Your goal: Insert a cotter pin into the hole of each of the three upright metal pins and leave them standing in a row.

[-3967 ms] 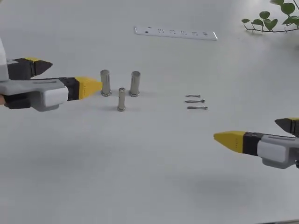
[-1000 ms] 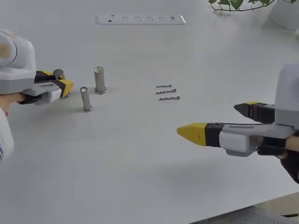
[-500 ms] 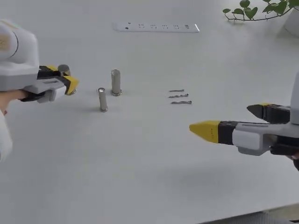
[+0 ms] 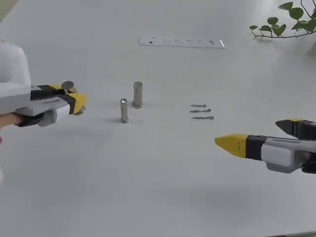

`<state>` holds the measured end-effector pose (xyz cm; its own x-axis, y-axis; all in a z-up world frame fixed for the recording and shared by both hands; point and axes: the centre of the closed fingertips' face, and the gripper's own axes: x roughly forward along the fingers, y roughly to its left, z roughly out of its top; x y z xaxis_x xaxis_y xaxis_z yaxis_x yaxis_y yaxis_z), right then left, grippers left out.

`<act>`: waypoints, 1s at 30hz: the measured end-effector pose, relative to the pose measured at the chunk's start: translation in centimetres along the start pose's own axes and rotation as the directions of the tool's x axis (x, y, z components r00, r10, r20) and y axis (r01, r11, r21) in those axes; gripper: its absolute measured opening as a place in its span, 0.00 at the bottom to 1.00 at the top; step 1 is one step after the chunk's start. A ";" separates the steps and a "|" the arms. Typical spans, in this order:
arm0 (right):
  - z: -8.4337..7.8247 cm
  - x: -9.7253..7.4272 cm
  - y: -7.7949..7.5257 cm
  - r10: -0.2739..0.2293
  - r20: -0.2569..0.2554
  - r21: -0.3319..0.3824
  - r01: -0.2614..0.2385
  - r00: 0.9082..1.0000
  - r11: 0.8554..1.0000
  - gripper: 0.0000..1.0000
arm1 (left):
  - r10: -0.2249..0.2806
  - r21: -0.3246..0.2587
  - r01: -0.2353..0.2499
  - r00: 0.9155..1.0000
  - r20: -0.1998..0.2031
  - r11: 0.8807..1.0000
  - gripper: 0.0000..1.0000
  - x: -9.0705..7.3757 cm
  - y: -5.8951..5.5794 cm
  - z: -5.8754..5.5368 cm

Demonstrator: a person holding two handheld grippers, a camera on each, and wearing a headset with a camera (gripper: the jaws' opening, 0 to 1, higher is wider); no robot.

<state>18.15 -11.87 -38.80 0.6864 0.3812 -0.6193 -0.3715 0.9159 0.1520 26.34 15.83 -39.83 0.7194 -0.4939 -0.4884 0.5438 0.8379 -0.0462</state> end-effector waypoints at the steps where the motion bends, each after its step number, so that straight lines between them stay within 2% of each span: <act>1: 0.0 0.0 0.0 0.000 0.000 -0.001 0.000 1.000 1.000 0.93 | -0.002 0.000 0.002 1.000 0.001 1.000 0.09 -0.2 -0.2 -0.1; 5: 0.2 -0.2 0.1 0.001 0.007 -0.007 -0.001 1.000 1.000 0.93 | -0.015 0.001 0.015 1.000 0.006 1.000 0.09 -1.0 -1.2 -0.2; 9: 0.2 -0.2 0.3 0.005 0.010 -0.008 -0.005 1.000 1.000 0.93 | -0.048 -0.006 0.048 0.999 0.020 0.999 0.09 -1.4 -2.6 -0.4; 14: 0.0 -0.1 0.4 0.012 0.002 -0.008 -0.012 1.000 1.000 0.93 | -0.081 0.034 0.082 0.997 -0.003 0.996 0.09 -1.3 -4.6 -1.1; 16: 0.0 -0.1 0.4 0.014 0.002 -0.009 -0.014 1.000 1.000 0.93 | -0.093 0.033 0.093 0.996 -0.009 0.995 0.09 -1.1 -5.3 -1.3; 21: 0.3 0.0 0.5 0.019 0.004 -0.015 -0.019 1.000 1.000 0.93 | -0.138 0.081 0.140 0.990 -0.030 0.987 0.09 -0.3 -7.7 -2.0; 30: 0.4 -0.3 0.2 0.004 0.007 -0.016 -0.003 1.000 1.000 0.93 | -0.210 0.105 0.214 0.977 -0.047 0.971 0.09 1.3 -11.0 -2.7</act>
<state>18.09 -11.81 -38.27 0.6895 0.3853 -0.6133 -0.3840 0.9124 0.1416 20.15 6.63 -42.32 0.5678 -0.6475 -0.5082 0.7277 0.6835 -0.0579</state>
